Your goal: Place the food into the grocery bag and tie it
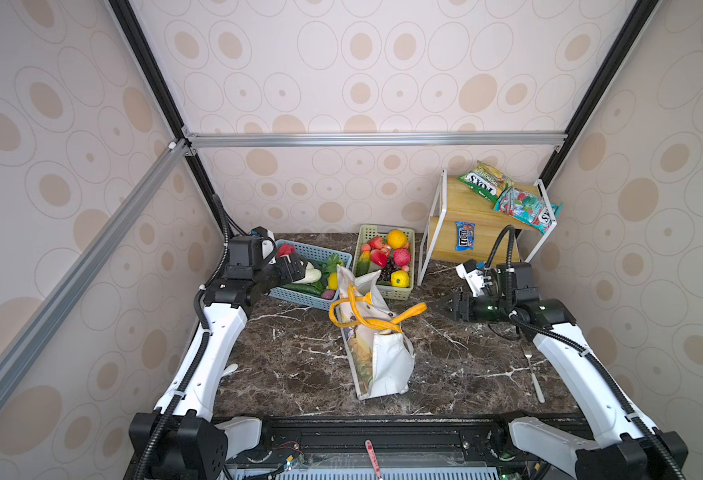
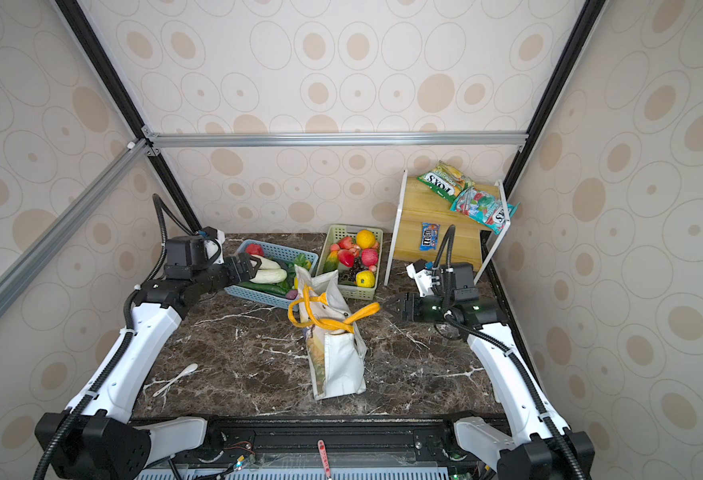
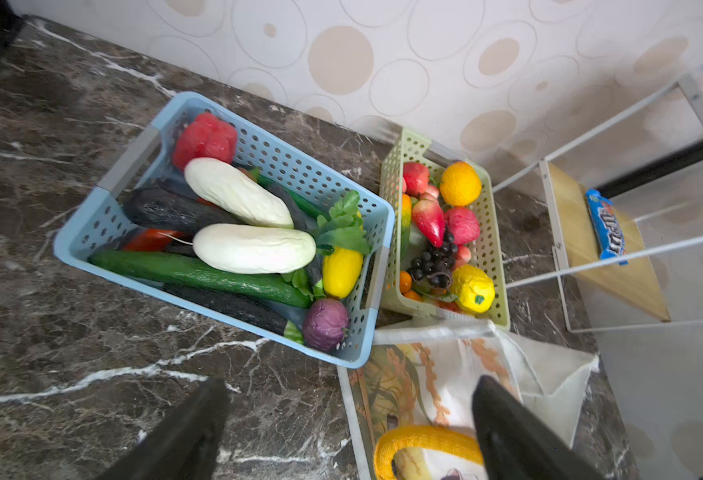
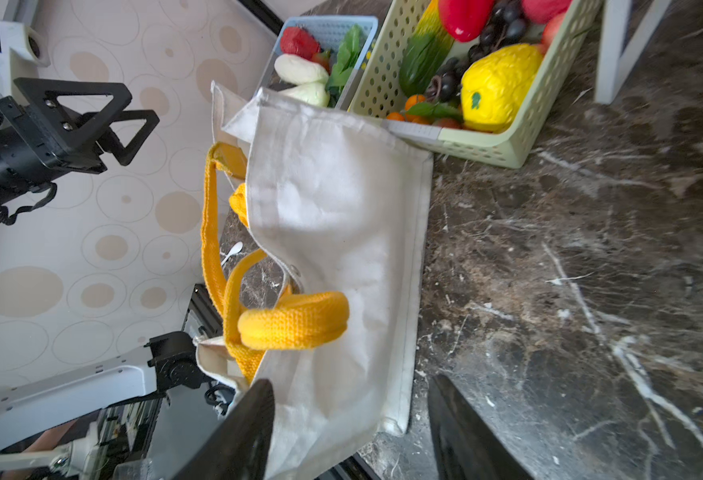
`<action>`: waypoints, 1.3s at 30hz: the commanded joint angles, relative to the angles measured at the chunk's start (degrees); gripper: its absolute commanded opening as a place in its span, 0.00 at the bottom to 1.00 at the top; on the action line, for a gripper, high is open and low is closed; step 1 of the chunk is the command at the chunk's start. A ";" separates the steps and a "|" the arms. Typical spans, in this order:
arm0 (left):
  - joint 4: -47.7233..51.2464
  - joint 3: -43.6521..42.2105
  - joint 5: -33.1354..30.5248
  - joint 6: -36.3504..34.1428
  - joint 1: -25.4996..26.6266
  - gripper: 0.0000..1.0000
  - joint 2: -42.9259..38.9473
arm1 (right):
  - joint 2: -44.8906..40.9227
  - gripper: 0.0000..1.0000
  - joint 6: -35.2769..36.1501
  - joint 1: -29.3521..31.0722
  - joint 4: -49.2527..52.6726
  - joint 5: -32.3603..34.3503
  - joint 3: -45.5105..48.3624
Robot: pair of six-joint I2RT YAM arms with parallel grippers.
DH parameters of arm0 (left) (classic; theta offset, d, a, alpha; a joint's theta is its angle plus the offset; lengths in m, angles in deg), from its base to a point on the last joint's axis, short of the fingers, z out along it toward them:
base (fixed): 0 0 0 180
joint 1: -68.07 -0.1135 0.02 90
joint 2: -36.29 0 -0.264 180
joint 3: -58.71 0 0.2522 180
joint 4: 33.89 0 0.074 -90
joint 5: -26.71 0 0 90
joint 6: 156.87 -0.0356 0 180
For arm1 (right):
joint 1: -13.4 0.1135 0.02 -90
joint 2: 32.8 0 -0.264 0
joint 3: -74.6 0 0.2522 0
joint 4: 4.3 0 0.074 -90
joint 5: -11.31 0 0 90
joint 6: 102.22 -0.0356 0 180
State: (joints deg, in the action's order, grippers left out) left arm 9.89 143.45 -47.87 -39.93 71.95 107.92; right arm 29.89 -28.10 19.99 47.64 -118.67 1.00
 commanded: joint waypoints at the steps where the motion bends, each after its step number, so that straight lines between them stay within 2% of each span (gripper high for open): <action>1: 2.95 1.79 -8.43 -3.30 -0.28 0.99 1.10 | -0.58 0.81 0.71 -2.34 -1.92 4.64 -0.66; 2: 2.37 1.06 -10.74 -3.80 -0.25 0.99 1.33 | -0.56 1.00 0.74 -2.45 -3.15 8.65 -0.31; 7: -8.01 -8.59 -21.54 -8.37 -0.33 0.99 -0.40 | -2.19 1.00 3.82 -2.56 -12.21 25.04 6.24; 11: -25.08 -22.79 -27.00 -14.84 -0.52 0.99 -5.45 | -6.45 1.00 5.38 -2.66 -27.34 36.72 18.01; 16: -43.89 -36.85 -28.31 -20.14 -1.15 0.99 -7.51 | -4.50 1.00 8.86 -2.75 -36.52 42.76 24.31; 21: -61.64 -46.54 -27.71 -23.37 -1.24 0.99 -5.00 | 0.89 1.00 11.55 -3.11 -43.06 45.26 26.55; 29: -77.65 -51.35 -27.64 -22.12 -1.33 0.99 3.57 | 7.14 1.00 13.02 -3.77 -48.74 45.85 27.46; 35: -85.73 -52.00 -26.33 -23.38 -1.33 0.99 10.45 | 9.63 1.00 12.27 -3.81 -54.88 44.21 30.18; 39: -87.71 -51.56 -25.48 -24.14 -1.31 0.99 11.92 | 10.20 1.00 13.01 -3.78 -59.96 44.88 32.60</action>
State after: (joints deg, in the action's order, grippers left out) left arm -71.02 91.78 -74.34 -61.83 71.05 119.33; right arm 39.60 -16.21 16.54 -6.42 -73.98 31.76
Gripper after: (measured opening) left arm 0.990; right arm 0.999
